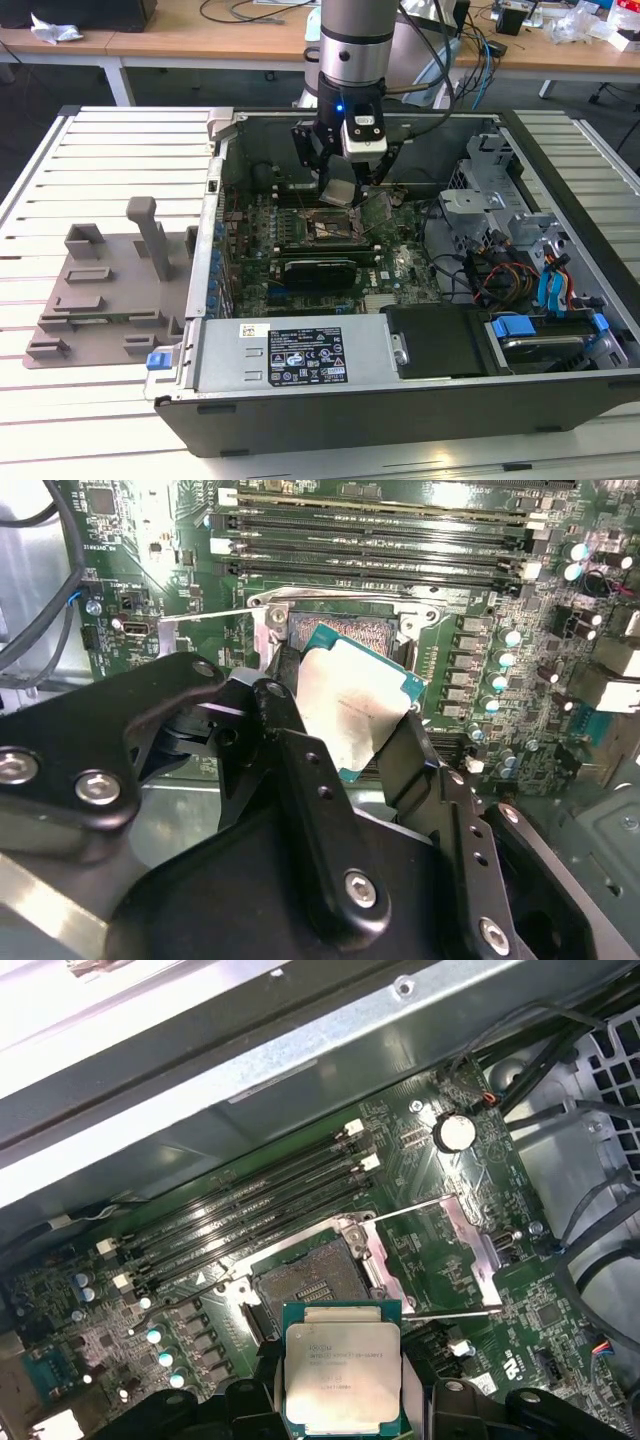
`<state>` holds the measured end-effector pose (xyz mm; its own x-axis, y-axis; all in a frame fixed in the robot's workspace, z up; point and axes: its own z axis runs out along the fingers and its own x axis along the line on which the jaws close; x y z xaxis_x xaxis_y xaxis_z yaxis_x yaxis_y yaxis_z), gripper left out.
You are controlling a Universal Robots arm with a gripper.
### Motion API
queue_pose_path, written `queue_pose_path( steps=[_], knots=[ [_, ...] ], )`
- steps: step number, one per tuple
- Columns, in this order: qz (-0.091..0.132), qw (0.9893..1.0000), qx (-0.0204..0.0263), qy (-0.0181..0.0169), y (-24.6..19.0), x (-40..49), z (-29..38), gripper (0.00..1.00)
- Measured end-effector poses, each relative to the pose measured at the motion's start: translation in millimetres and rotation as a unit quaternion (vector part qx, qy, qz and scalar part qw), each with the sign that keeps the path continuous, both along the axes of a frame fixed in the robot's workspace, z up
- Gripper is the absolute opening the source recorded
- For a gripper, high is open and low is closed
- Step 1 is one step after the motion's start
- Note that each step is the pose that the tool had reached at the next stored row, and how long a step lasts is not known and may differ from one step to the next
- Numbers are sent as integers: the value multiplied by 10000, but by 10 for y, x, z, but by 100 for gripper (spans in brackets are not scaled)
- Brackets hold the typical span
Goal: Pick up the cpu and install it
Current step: 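Place the cpu into insertion slot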
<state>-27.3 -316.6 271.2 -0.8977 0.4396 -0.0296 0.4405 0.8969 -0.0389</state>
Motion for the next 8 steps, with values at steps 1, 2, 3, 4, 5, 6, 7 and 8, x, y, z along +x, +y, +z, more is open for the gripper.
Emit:
queue_pose_path(
  steps=[1,2,3,4,5,6,7,8],
  knots=[
    [-14,10000,0,0,0,0,0,55],
    [-48,10000,-1,0,0,0,0,55],
    [-94,10000,-1,0,0,0,0,55],
    [-135,9999,-2,0,0,0,0,55],
    [-161,9999,-3,0,0,0,0,55],
    [-192,9998,-4,0,0,0,0,55],
    [-210,9998,-4,0,0,0,0,55],
    [-227,9997,-5,0,0,0,0,55]
  ],
)
